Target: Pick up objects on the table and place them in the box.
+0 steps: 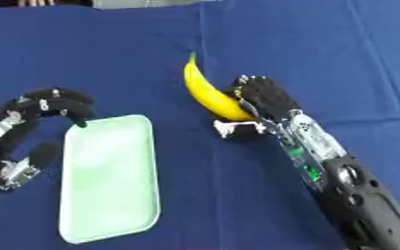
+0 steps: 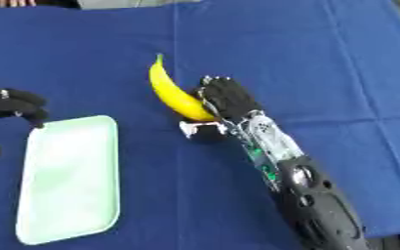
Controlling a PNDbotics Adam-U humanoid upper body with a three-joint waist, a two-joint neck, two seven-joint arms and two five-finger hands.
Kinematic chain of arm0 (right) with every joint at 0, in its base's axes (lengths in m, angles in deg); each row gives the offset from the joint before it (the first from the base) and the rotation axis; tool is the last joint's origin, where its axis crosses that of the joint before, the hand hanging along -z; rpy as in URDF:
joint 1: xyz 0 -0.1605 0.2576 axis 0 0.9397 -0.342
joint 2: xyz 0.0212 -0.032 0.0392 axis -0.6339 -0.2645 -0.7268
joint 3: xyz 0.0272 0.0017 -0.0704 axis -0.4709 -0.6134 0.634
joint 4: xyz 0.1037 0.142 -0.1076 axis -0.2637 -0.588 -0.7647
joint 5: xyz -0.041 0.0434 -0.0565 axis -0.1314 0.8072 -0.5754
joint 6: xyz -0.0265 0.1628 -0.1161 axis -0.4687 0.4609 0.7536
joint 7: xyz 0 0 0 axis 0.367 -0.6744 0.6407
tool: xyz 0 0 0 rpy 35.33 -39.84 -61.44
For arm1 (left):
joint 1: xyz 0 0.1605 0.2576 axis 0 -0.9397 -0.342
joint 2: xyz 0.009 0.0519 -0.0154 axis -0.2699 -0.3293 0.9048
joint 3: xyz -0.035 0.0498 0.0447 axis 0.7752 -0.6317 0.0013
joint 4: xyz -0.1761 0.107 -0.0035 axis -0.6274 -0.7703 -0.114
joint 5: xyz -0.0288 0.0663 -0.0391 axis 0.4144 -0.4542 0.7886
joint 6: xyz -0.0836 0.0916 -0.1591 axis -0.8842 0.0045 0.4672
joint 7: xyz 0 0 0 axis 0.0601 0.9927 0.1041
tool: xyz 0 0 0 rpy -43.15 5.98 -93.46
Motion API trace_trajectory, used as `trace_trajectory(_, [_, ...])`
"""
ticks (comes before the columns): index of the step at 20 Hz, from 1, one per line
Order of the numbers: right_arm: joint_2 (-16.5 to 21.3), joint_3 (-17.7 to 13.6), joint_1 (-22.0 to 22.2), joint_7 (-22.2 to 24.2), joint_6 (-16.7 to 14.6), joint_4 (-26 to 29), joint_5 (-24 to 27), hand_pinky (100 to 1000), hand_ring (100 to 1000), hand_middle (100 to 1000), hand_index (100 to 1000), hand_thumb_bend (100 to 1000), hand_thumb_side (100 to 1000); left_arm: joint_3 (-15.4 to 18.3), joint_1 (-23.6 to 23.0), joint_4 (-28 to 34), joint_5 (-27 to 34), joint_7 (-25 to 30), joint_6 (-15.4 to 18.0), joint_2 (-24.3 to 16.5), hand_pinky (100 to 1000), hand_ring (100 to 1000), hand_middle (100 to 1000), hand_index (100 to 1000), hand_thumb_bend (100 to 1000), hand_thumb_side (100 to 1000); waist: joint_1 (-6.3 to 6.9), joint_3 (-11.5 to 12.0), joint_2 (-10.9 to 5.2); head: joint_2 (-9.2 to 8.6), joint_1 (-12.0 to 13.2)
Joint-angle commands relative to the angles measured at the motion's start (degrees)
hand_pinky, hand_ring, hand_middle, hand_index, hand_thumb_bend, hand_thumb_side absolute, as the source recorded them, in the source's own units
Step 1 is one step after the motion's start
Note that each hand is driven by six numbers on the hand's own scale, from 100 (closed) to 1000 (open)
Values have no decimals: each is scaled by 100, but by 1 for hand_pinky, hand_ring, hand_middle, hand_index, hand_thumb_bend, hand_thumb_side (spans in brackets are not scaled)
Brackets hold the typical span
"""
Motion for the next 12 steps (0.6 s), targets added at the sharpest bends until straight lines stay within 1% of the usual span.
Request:
trace_trajectory(1, [6,57,-377,33,-38,147,212,100,100,143,345,100,567,11,41,37,30,343,354,-162,586,729,804,844,100,755,18,14,-140,-51,-81])
trace_trajectory(5, [-144,198,-1269,235,-87,184,767,100,100,140,342,100,572,-6,22,14,42,349,360,-168,586,729,804,844,100,753,15,24,-208,-19,-112])
trace_trajectory(7, [-229,250,-1677,305,-88,175,908,100,100,139,340,100,577,-18,19,1,52,359,358,-161,586,729,804,844,100,754,10,33,-236,-15,-128])
trace_trajectory(9, [-293,273,-1890,327,-93,130,932,100,100,139,339,100,590,-27,18,-8,60,374,355,-155,586,729,804,844,100,755,7,49,-249,-16,-133])
trace_trajectory(12, [-380,294,-1978,326,-125,68,901,100,100,139,339,100,579,-36,15,-14,67,387,365,-160,586,729,804,845,100,753,15,89,-255,-18,-129])
